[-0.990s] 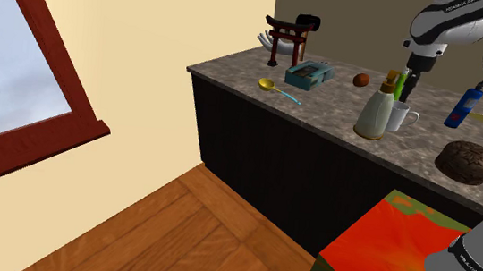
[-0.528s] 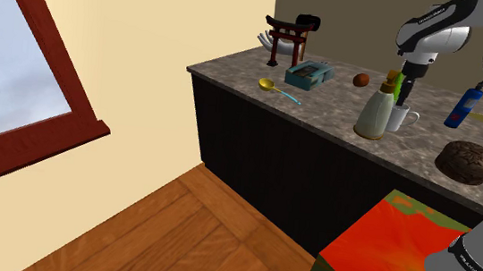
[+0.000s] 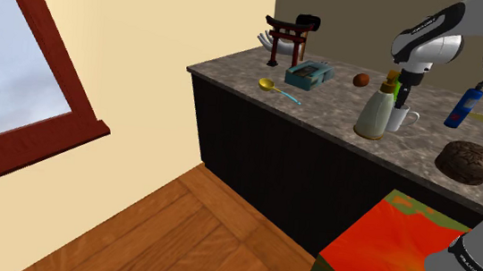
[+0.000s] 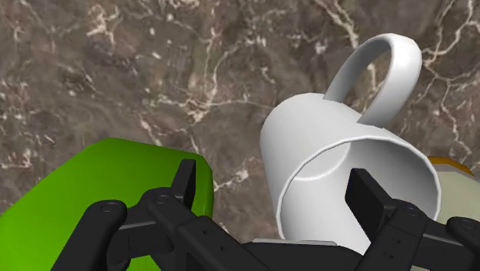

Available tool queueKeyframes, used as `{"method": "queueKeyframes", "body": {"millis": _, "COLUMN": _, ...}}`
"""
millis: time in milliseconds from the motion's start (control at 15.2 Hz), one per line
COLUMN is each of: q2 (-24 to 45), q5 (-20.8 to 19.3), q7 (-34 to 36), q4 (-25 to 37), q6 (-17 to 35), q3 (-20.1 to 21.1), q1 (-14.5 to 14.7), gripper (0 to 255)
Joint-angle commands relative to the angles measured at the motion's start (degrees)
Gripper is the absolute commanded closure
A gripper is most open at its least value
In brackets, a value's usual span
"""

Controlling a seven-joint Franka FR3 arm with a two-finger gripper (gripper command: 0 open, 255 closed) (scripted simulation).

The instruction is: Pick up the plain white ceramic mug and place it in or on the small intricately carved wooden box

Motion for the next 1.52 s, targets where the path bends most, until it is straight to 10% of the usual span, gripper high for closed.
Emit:
{"method": "queueKeyframes", "body": {"millis": 0, "q2": 0.1, "q5": 0.1, "q7": 0.0, "q4": -0.2, "q6": 0.1, "q3": 0.0, "q1": 0.0, "gripper": 0}}
{"method": "queueKeyframes", "body": {"millis": 264, "q2": 0.1, "q5": 0.1, "q7": 0.0, "q4": -0.2, "q6": 0.1, "q3": 0.0, "q1": 0.0, "gripper": 0}}
{"method": "queueKeyframes", "body": {"millis": 330, "q2": 0.1, "q5": 0.1, "q7": -0.1, "q4": -0.2, "q6": 0.1, "q3": 0.0, "q1": 0.0, "gripper": 255}}
{"method": "queueKeyframes", "body": {"millis": 1452, "q2": -3.3, "q5": -2.7, "q7": 1.7, "q4": 2.5, "q6": -5.2, "q3": -0.9, "q1": 0.9, "gripper": 255}}
